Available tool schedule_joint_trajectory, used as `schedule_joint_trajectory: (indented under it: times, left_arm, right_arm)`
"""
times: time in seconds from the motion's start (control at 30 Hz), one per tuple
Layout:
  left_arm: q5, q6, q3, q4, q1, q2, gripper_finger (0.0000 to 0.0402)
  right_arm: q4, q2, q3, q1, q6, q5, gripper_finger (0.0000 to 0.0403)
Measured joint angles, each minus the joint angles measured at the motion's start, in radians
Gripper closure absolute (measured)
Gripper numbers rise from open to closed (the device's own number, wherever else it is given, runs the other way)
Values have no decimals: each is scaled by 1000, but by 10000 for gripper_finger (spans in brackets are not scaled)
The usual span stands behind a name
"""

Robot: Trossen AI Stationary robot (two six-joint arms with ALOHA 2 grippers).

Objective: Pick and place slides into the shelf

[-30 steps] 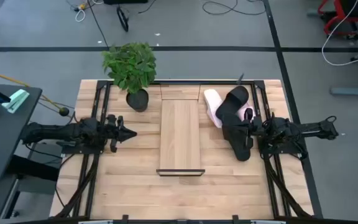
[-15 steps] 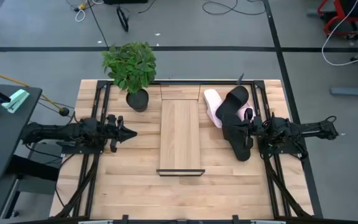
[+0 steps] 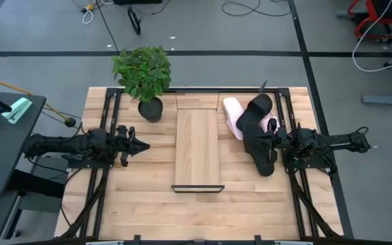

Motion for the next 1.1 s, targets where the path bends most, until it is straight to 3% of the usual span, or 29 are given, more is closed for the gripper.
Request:
schedule_joint_trajectory:
  times: [1.1]
  left_arm:
    - [0,0,0,0,0,0,368]
  right_arm:
    - [0,0,0,0,0,0,389]
